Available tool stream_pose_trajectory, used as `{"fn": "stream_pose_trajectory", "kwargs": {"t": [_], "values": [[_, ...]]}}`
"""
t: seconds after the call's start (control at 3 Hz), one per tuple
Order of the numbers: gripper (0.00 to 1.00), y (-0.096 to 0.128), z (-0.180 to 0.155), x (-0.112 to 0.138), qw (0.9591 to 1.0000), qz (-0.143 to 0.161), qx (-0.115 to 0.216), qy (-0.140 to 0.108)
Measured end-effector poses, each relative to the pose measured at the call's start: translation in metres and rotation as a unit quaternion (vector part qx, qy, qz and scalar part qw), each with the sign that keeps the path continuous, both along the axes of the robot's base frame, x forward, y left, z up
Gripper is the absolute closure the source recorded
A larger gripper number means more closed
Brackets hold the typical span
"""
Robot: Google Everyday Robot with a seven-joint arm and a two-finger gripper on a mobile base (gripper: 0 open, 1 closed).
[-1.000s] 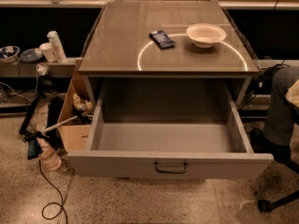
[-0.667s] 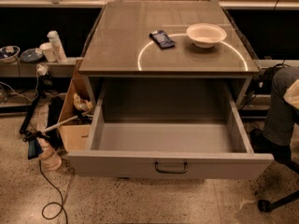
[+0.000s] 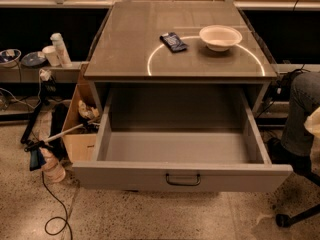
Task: Close top drawer
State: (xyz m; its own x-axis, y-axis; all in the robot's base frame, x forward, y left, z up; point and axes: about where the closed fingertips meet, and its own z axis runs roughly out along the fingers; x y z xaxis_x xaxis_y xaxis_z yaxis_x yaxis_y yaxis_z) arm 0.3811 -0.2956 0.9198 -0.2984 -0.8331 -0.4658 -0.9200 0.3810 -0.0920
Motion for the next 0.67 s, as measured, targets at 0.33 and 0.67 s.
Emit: {"fn": "stream_pose_trajectory", "kwargs": {"t": [0.33,0.67], "values": [[1.0,0.002,-0.014,-0.014,0.9998,-0.011,0.01,0.013],[1.0,0.011,-0.028,-0.022,0.9993,-0.007,0.025,0.026]]}}
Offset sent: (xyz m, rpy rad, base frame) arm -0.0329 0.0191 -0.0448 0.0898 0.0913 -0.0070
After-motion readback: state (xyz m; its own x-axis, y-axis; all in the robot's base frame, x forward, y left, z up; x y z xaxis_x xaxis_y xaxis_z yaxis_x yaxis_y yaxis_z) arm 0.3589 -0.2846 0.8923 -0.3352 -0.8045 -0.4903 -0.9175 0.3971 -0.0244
